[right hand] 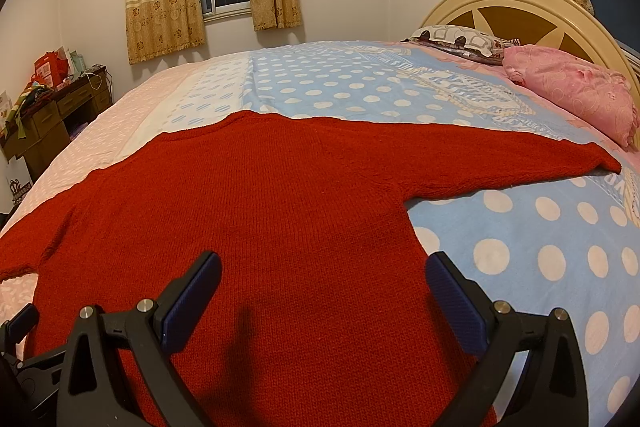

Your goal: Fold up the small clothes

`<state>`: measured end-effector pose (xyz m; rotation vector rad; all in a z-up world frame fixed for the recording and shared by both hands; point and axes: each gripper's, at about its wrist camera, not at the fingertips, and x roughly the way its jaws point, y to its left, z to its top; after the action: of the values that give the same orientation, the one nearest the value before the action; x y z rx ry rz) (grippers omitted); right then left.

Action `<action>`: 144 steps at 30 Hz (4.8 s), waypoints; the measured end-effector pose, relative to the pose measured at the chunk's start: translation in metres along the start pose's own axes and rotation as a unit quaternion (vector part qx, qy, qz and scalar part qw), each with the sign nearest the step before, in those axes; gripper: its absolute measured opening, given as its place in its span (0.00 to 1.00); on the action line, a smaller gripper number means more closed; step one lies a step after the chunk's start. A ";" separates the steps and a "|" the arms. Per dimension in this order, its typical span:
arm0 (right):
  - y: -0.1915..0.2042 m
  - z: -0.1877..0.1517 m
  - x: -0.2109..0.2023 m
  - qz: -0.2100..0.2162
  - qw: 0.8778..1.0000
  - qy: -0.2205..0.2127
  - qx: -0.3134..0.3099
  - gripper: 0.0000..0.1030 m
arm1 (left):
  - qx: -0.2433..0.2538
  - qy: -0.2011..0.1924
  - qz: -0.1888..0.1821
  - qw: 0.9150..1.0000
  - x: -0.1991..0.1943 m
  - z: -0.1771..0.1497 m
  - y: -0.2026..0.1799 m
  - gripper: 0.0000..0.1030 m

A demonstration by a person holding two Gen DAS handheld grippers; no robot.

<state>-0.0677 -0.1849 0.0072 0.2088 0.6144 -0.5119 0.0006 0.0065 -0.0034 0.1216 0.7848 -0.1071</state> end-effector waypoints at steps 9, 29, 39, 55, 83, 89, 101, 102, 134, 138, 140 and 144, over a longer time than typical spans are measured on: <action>0.000 0.000 0.000 0.000 1.000 0.000 0.000 0.99 | 0.000 0.000 0.000 1.000 0.000 0.000 0.000 1.00; 0.002 -0.002 0.002 0.002 1.000 0.003 0.003 0.99 | 0.000 0.000 0.000 1.000 0.000 0.000 0.001 1.00; -0.038 0.011 0.004 0.033 0.996 0.046 0.062 0.99 | -0.007 0.018 -0.012 1.000 0.004 0.003 0.004 1.00; -0.355 0.090 0.007 -0.201 0.941 0.016 0.271 0.82 | -0.008 0.023 -0.014 1.000 0.004 0.003 0.004 1.00; -0.177 0.175 -0.019 0.001 0.996 -0.015 0.087 0.14 | -0.022 -0.036 -0.015 0.999 -0.032 0.035 0.091 1.00; -0.028 0.158 -0.001 0.130 0.991 0.020 0.021 0.13 | -0.078 -0.032 0.025 0.996 -0.020 0.026 0.147 1.00; 0.154 0.054 0.065 0.225 0.966 0.116 -0.046 0.13 | -0.155 -0.020 0.026 0.987 0.006 0.010 0.192 1.00; 0.162 0.047 0.067 0.232 0.964 0.121 -0.048 0.13 | -0.153 -0.018 0.023 0.988 0.008 0.010 0.190 1.00; 0.189 0.009 0.064 0.229 0.965 0.083 -0.103 0.46 | -0.181 -0.018 0.056 0.982 -0.001 0.005 0.216 1.00; 0.183 0.007 0.063 0.232 0.964 0.075 -0.102 0.46 | -0.267 -0.053 0.127 0.954 -0.019 0.006 0.280 1.00; 0.183 0.008 0.064 0.235 0.964 0.075 -0.100 0.46 | -0.298 -0.055 0.172 0.937 -0.022 0.007 0.312 1.00; 0.183 0.009 0.067 0.236 0.964 0.074 -0.100 0.46 | -0.367 -0.037 0.194 0.909 -0.009 0.002 0.369 0.93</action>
<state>0.0776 -0.0574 -0.0187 0.1950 0.7297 0.0277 0.0478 0.3710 0.0295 -0.4417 0.6676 0.5609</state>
